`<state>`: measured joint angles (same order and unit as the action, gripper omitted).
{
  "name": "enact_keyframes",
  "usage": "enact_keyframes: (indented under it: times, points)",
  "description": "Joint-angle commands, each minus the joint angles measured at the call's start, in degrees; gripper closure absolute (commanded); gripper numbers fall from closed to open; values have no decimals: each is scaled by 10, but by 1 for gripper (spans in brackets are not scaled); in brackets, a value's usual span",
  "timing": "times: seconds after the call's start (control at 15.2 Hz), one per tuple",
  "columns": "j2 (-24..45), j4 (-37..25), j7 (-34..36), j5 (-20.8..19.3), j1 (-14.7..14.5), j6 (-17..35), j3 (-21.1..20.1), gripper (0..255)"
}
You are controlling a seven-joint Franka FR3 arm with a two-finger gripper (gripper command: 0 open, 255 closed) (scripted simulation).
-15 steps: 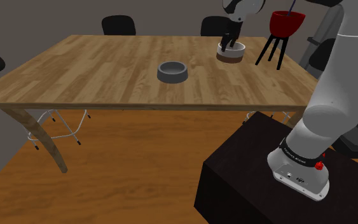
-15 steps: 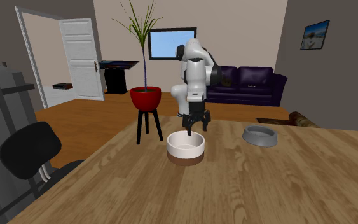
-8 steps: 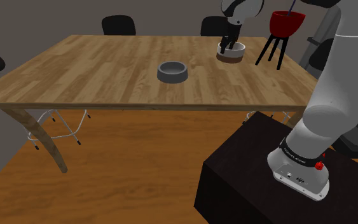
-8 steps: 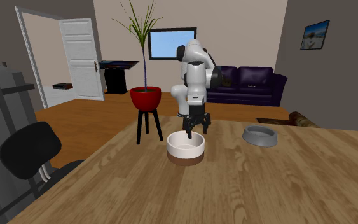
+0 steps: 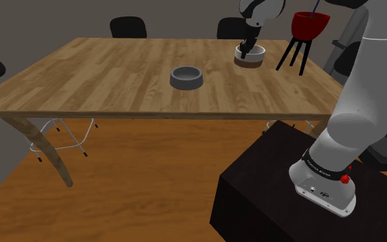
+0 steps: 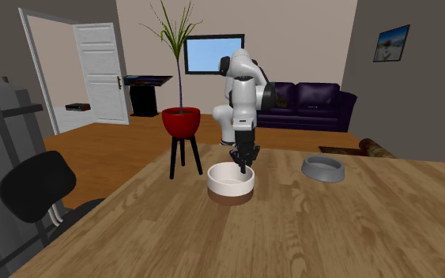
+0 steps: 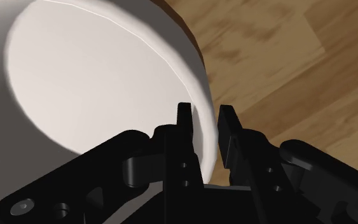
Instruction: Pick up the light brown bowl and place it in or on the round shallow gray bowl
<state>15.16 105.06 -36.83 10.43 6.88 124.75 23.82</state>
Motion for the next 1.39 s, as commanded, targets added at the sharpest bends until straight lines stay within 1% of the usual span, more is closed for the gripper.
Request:
enact_keyframes:
  times: [0.0,0.2,1.32]
  points:
    - [0,0,0,0,0,0,0,255]
    - [0,0,0,0,0,0,0,255]
    - [-33,-90,19,-23,-2,-119,7,255]
